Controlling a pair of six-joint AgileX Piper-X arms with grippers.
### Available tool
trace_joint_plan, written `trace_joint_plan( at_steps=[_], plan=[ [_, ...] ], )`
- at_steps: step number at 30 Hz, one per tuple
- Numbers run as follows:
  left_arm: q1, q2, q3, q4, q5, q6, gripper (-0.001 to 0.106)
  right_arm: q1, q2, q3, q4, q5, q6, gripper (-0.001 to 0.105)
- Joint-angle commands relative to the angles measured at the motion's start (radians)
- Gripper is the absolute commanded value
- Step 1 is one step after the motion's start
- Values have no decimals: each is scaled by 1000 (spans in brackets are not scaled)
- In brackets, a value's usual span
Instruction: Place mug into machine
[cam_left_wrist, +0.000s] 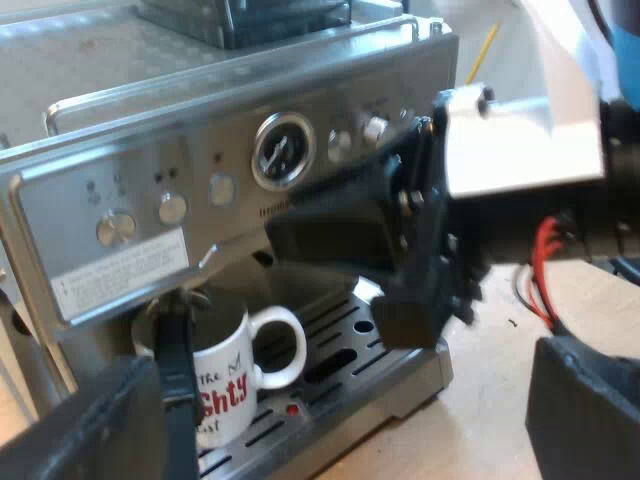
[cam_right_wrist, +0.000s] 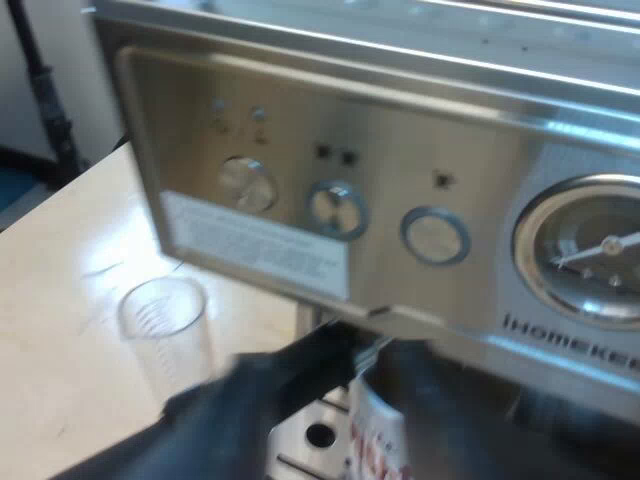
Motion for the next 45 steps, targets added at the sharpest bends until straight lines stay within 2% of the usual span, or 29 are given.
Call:
trace_joint_plan(
  at_steps=[1,3,7,13,17,20,25,29,31,33,34,35,38,40,45],
  plan=[
    [1,-3,-33,-1,-11,-1,85,21,-36,-9,48,0,-6,58],
    [1,-3,-56,-1,-14,-1,85,34,-64,-9,99,0,-3,63],
    [1,-4,-62,-21,-14,-11,85,32,-105,-9,112,0,-3,62],
    [1,56,-77,-107,-14,-30,85,-33,-159,-37,126,0,-9,62],
    [1,125,-126,-109,-14,-29,85,-118,-200,-74,237,-12,-8,62],
    [1,174,-161,-115,-14,-28,85,-196,-235,-96,335,-65,-8,62],
    [11,236,-210,-121,-14,-28,85,-351,-300,-101,430,-134,31,62],
    [114,258,-234,-121,-7,-31,85,-485,-357,-101,501,-185,36,62],
    [188,258,-239,-121,37,-31,85,-546,-380,-101,534,-204,33,62],
    [298,258,-239,-112,125,-33,85,-618,-415,-99,572,-237,25,62],
    [316,258,-239,-104,147,-37,85,-636,-428,-97,583,-251,17,62],
    [370,258,-239,-79,179,-42,85,-670,-445,-94,597,-266,4,62],
    [478,253,-239,-10,189,-37,85,-732,-496,-89,635,-300,-30,62],
    [509,243,-239,10,184,-38,85,-760,-532,-81,650,-301,-51,62],
    [500,166,-239,48,185,-36,85,-803,-646,-21,676,-301,-104,62]
  ],
)
